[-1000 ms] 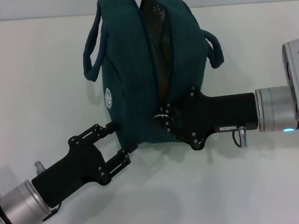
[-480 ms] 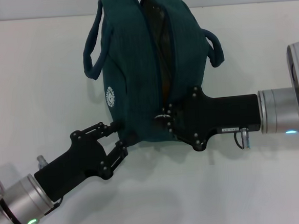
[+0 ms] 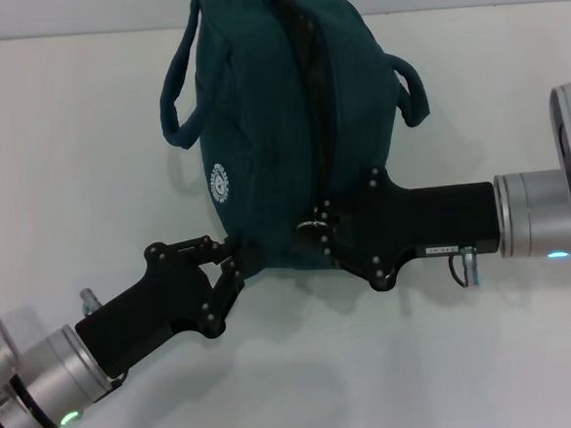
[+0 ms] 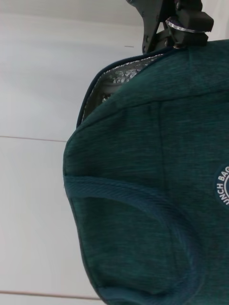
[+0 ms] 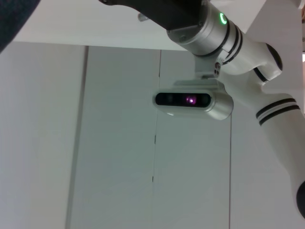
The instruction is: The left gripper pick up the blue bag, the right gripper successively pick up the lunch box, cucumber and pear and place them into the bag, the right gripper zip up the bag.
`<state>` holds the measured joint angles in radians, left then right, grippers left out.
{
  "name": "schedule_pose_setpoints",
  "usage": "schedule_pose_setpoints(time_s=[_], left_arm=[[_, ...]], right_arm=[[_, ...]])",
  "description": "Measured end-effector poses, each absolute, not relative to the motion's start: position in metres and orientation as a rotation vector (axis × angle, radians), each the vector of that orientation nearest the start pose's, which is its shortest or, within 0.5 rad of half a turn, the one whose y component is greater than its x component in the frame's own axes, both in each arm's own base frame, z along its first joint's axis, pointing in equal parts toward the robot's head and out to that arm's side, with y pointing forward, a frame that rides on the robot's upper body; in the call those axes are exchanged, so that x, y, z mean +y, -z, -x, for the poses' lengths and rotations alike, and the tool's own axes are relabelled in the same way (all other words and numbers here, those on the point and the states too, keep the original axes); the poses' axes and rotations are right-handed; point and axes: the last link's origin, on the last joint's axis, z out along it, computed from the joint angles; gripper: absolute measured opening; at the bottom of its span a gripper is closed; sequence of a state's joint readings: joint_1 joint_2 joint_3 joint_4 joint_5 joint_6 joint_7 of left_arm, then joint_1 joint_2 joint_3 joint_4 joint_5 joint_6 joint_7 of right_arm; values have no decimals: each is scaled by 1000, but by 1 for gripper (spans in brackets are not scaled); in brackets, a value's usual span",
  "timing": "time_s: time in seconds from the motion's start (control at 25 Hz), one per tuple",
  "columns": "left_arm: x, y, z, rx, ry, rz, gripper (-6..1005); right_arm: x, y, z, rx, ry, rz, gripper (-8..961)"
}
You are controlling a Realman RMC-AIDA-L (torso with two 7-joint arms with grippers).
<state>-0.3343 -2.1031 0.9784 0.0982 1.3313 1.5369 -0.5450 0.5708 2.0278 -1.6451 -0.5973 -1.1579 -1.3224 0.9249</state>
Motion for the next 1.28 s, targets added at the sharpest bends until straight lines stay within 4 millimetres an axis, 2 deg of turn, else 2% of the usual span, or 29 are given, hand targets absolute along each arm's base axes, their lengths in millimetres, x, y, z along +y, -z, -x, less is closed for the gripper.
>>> schedule_pose_setpoints(time_s=[0.36, 0.64, 1.04, 1.28], left_arm=[[233, 70, 298, -368, 971, 2366, 104], [229, 76, 295, -320, 952, 2444, 61], [230, 79, 298, -332, 917, 2454, 51], [230, 78, 299, -335, 917, 2453, 48]], right_arm=[[320, 71, -178, -103, -918, 2846, 33], [321, 70, -178, -92, -936, 2812, 33], [321, 65, -174, -126, -1011, 2751, 33], [317, 62, -179, -115, -1045, 2731, 32]])
